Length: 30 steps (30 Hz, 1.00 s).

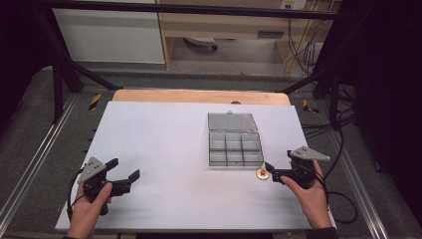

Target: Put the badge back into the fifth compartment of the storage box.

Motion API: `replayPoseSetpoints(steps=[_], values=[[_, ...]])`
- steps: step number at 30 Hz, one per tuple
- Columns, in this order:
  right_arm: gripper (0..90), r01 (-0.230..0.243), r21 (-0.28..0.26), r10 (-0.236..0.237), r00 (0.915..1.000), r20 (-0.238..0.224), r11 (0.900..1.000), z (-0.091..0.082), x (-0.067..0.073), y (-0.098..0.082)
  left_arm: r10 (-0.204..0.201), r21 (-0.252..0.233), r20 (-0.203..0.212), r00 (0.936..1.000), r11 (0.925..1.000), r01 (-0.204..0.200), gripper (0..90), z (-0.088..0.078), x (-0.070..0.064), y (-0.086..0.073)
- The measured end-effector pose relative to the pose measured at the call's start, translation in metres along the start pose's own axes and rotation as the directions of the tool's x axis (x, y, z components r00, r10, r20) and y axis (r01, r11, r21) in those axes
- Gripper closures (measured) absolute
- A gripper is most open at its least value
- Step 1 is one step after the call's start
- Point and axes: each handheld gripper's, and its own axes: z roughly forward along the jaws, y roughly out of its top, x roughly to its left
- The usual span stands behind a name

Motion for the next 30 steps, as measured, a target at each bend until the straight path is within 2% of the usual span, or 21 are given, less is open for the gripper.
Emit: replayPoseSetpoints(steps=[3,4,7,9,10,12,14,18,21,27,30], values=[[4.4,-0.004,0.024,0.004,1.0000,0.000,1.000,0.004,0.002,-0.002,0.002,0.021,-0.008,1.0000,0.9998,-0.002,5.6,0.002,-0.001,-0.001],[4.7,-0.016,0.076,0.016,0.9999,0.000,0.997,0.009,0.001,-0.005,0.000,0.026,-0.011,0.9999,0.9997,0.001,5.9,0.003,-0.001,-0.001],[6.4,-0.004,0.157,0.006,0.9999,-0.014,0.988,0.016,0.003,-0.011,-0.001,0.057,-0.004,1.0000,0.9984,0.001,5.9,0.006,-0.001,-0.003],[7.0,0.003,0.174,0.001,0.9997,-0.023,0.985,0.018,0.003,-0.013,-0.005,0.065,-0.003,1.0000,0.9979,0.005,6.1,0.008,-0.001,-0.004],[7.5,0.000,0.208,0.008,0.9992,-0.038,0.978,0.022,0.005,-0.017,-0.009,0.069,-0.005,1.0000,0.9976,0.009,6.6,0.008,-0.002,-0.004],[8.0,0.001,0.222,0.009,0.9991,-0.042,0.975,0.024,0.006,-0.019,-0.011,0.069,-0.006,0.9999,0.9976,0.011,6.6,0.009,-0.002,-0.004],[9.3,0.010,0.252,0.003,0.9986,-0.053,0.968,0.029,0.009,-0.024,-0.012,0.073,-0.010,0.9999,0.9973,0.012,6.6,0.009,-0.002,-0.004],[9.9,0.025,0.271,-0.009,0.9980,-0.062,0.962,0.032,0.012,-0.026,-0.006,0.080,-0.009,0.9999,0.9968,0.007,6.7,0.010,-0.004,-0.004],[12.1,0.030,0.305,-0.008,0.9973,-0.073,0.952,0.037,0.014,-0.031,-0.003,0.081,-0.009,1.0000,0.9967,0.003,6.7,0.010,-0.005,-0.004],[15.6,0.034,0.308,-0.012,0.9972,-0.073,0.951,0.039,0.015,-0.032,0.002,0.088,-0.003,1.0000,0.9961,-0.001,6.8,0.011,-0.005,-0.004],[21.3,0.052,0.301,-0.036,0.9978,-0.055,0.952,0.042,0.017,-0.032,0.003,0.083,-0.005,1.0000,0.9966,-0.002,6.9,0.011,-0.005,-0.004]])
